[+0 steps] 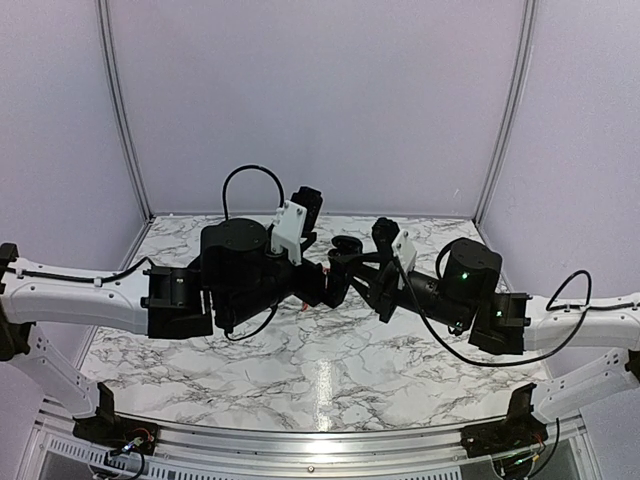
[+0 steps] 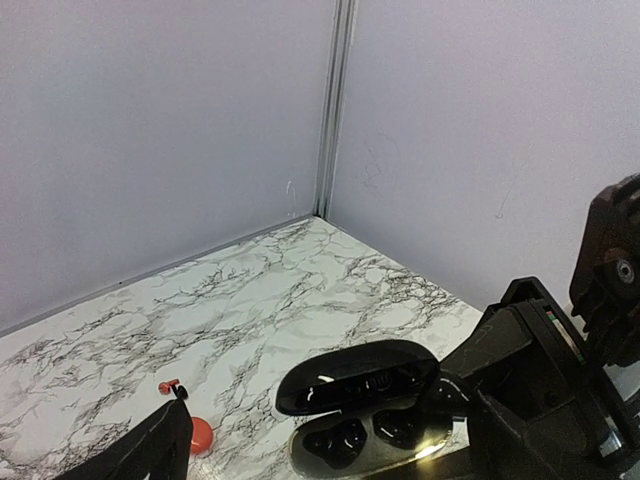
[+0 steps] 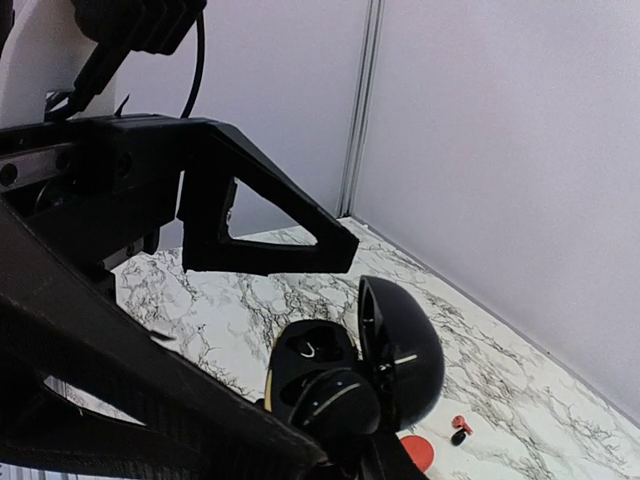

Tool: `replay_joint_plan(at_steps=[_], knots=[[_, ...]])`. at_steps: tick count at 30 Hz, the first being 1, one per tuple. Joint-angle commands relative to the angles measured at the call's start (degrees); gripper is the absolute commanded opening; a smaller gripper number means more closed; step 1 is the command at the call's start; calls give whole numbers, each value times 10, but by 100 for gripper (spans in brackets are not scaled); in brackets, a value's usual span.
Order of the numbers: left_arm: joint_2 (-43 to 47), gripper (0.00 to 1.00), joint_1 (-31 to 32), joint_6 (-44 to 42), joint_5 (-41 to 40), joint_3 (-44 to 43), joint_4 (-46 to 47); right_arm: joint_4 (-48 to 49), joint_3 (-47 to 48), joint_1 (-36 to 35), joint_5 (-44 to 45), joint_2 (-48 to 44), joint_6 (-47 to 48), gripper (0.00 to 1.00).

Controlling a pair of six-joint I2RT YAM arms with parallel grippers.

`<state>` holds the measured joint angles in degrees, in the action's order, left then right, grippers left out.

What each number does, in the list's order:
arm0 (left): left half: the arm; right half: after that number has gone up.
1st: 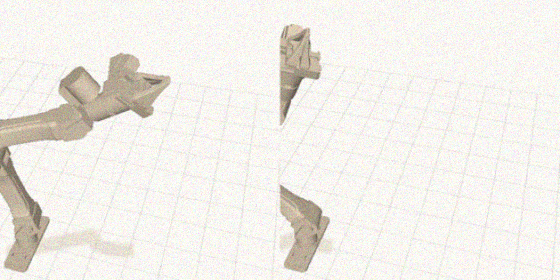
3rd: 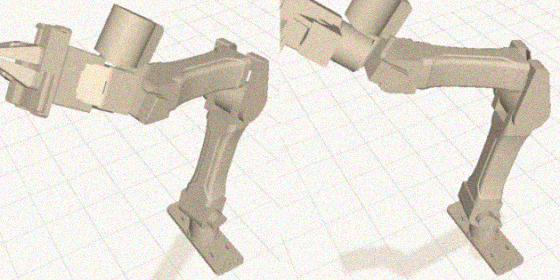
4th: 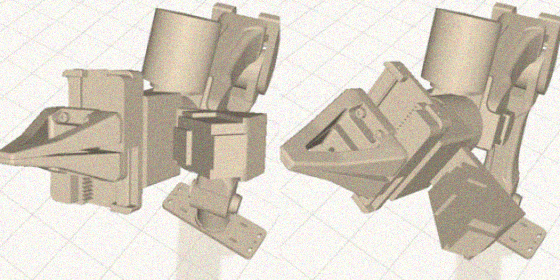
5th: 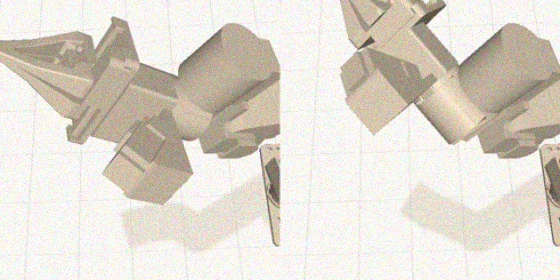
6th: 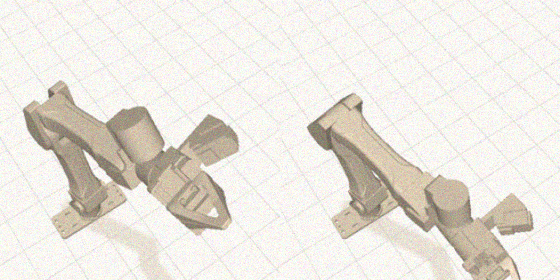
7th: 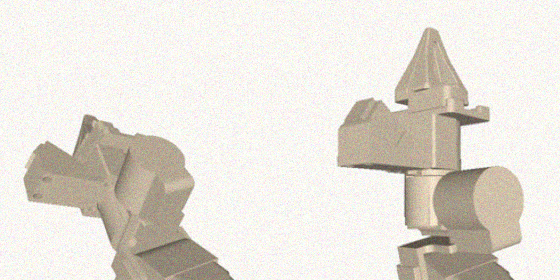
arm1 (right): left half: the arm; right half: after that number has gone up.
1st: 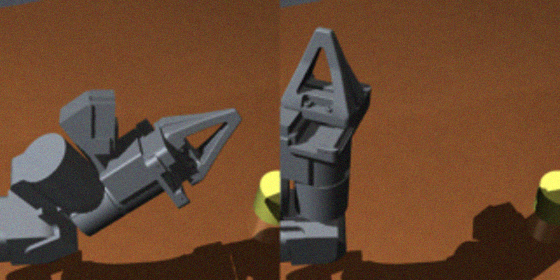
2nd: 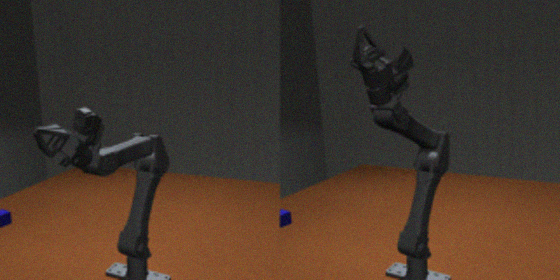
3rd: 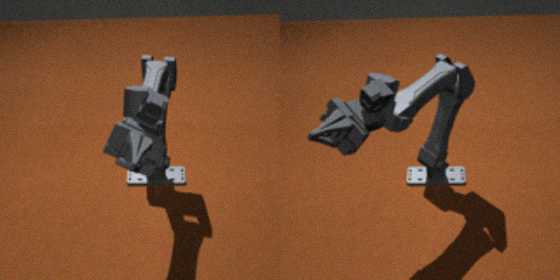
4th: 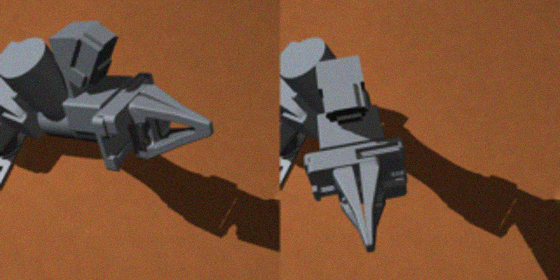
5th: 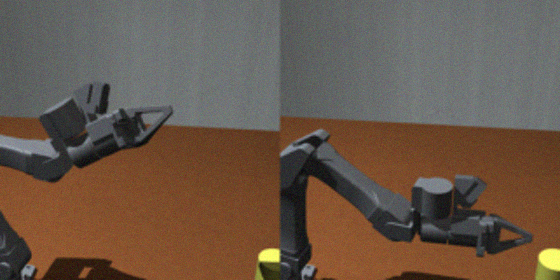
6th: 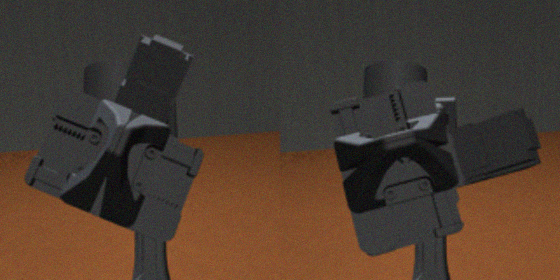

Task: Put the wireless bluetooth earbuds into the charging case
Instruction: Adjust the right earbud in the right side groove of the charging case.

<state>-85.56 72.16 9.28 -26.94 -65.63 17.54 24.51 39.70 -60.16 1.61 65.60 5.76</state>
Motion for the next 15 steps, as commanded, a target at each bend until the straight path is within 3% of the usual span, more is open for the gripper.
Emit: replay_joint_plan(at_steps=[1, 15], knots=[[24, 99, -5, 7, -15, 10, -15, 13, 10, -3, 2, -17, -4, 0], [44, 99, -12, 17, -17, 28, -15, 9, 11, -3, 2, -22, -1, 0]])
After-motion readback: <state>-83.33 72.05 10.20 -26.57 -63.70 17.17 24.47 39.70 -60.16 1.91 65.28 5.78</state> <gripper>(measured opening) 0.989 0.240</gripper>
